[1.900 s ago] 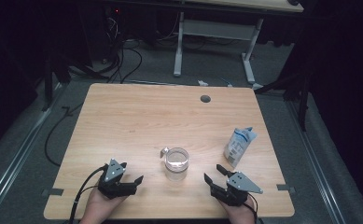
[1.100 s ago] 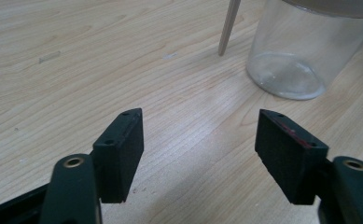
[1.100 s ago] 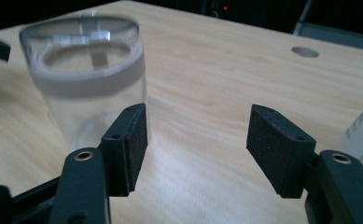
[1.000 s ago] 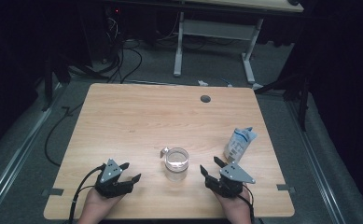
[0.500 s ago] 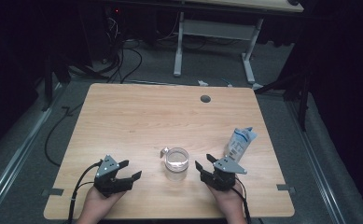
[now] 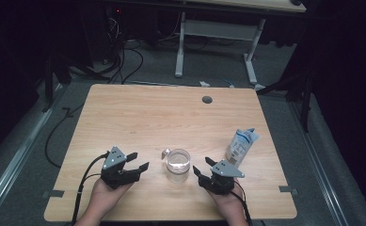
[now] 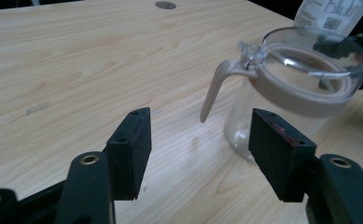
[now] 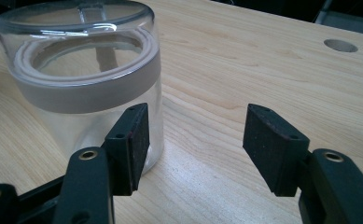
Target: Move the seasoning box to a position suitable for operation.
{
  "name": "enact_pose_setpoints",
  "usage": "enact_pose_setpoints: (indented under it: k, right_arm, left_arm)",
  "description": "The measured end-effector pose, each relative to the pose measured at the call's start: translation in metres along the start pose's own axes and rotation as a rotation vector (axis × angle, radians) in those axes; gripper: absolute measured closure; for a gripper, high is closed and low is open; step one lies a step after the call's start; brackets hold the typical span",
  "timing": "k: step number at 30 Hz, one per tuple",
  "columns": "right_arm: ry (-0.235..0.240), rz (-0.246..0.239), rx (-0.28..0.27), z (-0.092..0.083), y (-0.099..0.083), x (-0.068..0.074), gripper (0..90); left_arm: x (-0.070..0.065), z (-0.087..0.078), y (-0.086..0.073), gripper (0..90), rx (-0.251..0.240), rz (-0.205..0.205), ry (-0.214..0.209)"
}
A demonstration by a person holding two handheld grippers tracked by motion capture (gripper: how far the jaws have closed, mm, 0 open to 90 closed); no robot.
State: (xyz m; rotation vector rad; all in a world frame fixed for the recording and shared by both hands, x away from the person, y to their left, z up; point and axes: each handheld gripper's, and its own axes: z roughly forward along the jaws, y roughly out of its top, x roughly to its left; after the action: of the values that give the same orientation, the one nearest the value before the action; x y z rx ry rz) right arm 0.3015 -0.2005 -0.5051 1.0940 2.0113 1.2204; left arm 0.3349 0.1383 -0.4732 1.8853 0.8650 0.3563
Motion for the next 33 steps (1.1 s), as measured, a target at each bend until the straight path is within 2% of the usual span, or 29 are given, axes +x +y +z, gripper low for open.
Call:
enact_pose_setpoints:
  k: [5, 8, 12, 15, 21, 24, 28, 33]
  right_arm:
    - [-0.002, 0.009, -0.003, -0.001, 0.000, -0.002, 40.8]
    - [-0.006, 0.015, -0.001, -0.001, 0.000, -0.003, 38.6]
    - [-0.007, 0.026, -0.006, -0.001, 0.000, -0.004, 37.8]
    - [-0.007, 0.030, -0.008, -0.001, 0.001, -0.004, 37.4]
    - [-0.010, 0.034, -0.016, -0.002, 0.001, -0.004, 36.8]
    - [-0.010, 0.033, -0.018, -0.003, 0.002, -0.005, 36.8]
    - [-0.013, 0.030, -0.028, -0.004, 0.002, -0.004, 37.8]
    - [-0.013, 0.031, -0.038, -0.006, 0.003, -0.003, 38.3]
  left_arm:
    - [-0.004, 0.008, 0.011, 40.8, -0.008, 0.026, -0.007]
    - [-0.005, 0.015, 0.017, 42.0, 0.002, 0.024, -0.025]
    - [-0.006, 0.022, 0.023, 42.0, -0.010, 0.015, -0.040]
    - [-0.009, 0.027, 0.029, 43.0, -0.011, 0.024, -0.049]
    - [-0.018, 0.036, 0.041, 46.1, -0.008, 0.070, -0.062]
    - [-0.019, 0.041, 0.044, 49.7, -0.009, 0.070, -0.070]
    - [-0.021, 0.045, 0.049, 53.5, 0.002, 0.090, -0.071]
    - [-0.020, 0.049, 0.051, 58.6, -0.014, 0.065, -0.076]
